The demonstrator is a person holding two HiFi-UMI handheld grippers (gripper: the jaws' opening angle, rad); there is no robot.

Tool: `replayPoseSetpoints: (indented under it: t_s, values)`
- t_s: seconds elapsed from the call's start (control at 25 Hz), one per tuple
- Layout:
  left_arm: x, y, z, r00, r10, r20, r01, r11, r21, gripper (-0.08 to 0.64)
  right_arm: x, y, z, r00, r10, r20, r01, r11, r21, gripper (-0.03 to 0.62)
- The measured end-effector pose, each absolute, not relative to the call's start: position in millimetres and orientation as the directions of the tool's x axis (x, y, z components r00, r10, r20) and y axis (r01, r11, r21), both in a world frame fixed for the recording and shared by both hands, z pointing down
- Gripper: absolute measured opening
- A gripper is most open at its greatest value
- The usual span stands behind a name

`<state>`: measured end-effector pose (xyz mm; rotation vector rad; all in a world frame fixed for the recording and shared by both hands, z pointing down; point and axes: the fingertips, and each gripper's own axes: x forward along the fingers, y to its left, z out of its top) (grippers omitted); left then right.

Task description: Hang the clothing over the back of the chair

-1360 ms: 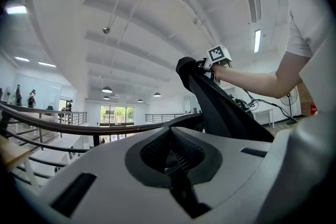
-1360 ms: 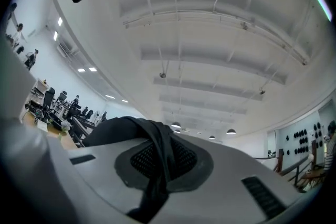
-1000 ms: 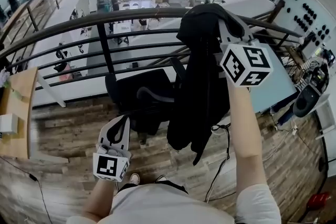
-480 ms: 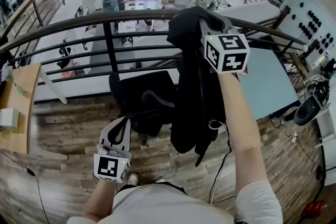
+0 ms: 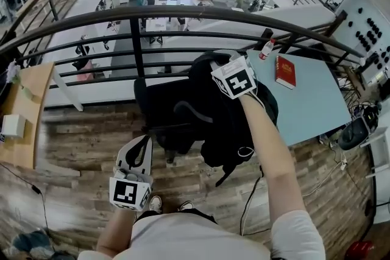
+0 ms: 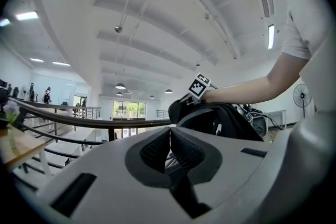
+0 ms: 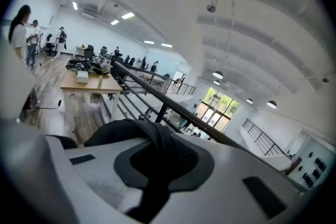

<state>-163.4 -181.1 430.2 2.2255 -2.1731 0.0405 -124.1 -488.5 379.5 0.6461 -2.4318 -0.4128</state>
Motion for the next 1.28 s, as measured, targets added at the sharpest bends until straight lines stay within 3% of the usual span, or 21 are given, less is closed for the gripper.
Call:
replayPoseSetpoints:
  t_s: [0.12,0.28,0.44,0.64,0.84,1.04,1.28]
  values:
    - [-163,-178,431,0.018,-0.999,0.045,-1.000,-0.018,0.005,0.025,-127,-477,422,-0.657,-0.447,0.607,-0.239,0.887,0.395,0.038]
    - [-165,-175,431,0.016,-0.999,0.040,-1.000,-0.016,0.004,0.025,-129,-467,447,-0.605,-0.402,0.687,-0.146,0.905,0.401,0.052]
    - [-170,-172,432,0.013,-0.999,0.040,-1.000,-0.012,0.008,0.025,-132,-463,444,-0.592,-0.406,0.696,-0.136,0.902,0.410,0.088]
    - [-166,-171,429,0.025,-0.999,0.033,-1.000,-0.025,0.010,0.025,-128,-458,434,-0.588,-0.401,0.702,-0.120,0.902,0.414,0.186]
    - [-169,-165,429,0.031,-0.999,0.022,-0.999,-0.030,0.011,0.025,-130,-445,420,-0.556,-0.407,0.725,-0.008,0.875,0.485,0.271]
    - [-165,-159,426,0.041,-0.999,0.013,-0.999,-0.041,0.014,0.025,-124,-434,405,-0.504,-0.451,0.736,0.108,0.813,0.572,0.291]
    - [-168,-152,423,0.046,-0.999,-0.002,-0.999,-0.046,0.017,0.025,-132,-425,387,-0.538,-0.466,0.703,0.096,0.794,0.600,0.291]
